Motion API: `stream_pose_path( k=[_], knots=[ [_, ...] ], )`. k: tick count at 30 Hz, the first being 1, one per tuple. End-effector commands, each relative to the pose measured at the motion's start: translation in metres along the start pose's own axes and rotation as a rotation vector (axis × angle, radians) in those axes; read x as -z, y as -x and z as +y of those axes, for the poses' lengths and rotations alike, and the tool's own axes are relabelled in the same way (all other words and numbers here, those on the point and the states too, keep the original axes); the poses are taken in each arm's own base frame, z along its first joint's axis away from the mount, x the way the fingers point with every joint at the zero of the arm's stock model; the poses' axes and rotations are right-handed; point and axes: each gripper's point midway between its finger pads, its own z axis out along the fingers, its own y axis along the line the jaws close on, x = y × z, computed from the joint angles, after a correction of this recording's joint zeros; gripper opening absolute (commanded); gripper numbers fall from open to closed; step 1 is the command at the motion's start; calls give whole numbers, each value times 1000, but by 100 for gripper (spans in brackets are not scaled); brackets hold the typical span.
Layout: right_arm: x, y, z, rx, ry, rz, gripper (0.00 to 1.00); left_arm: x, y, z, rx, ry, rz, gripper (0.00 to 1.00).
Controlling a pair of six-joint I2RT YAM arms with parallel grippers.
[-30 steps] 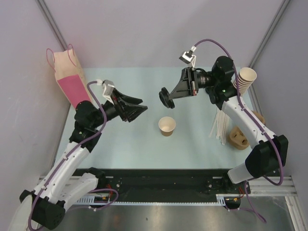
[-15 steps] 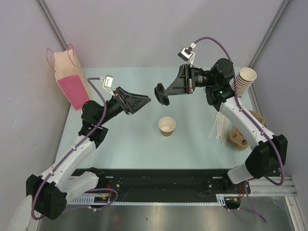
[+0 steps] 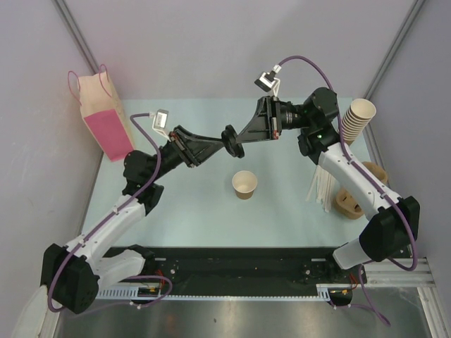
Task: Pack the takeout coffee
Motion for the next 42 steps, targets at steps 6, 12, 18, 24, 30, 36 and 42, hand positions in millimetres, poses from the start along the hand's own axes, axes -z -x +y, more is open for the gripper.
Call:
stream_pose_path(
  k=[6,12,18,24,30,36,42],
  knots=[
    [-6,6,20,74,40,-6,0,-3,1,-9,9,-49,-10,32],
    [-7,7,21,74,43,-3,0,-2,-1,-8,17,-50,-9,9],
    [-6,6,19,64,38,-2,0,1,-3,-10,25,-48,-4,0],
    [8,15,3,18,-25,-39,39,5,-8,-11,48,-36,29,0],
    [46,31,-10,57,-124,-111,85,15,-25,10,49,55,155,0],
    [114,45,-53,72,-385,-258,100,24,-39,60,-103,364,396,0],
    [173,10,-131,337,-979,-51,100,52,-59,118,-151,656,694,0]
  ],
)
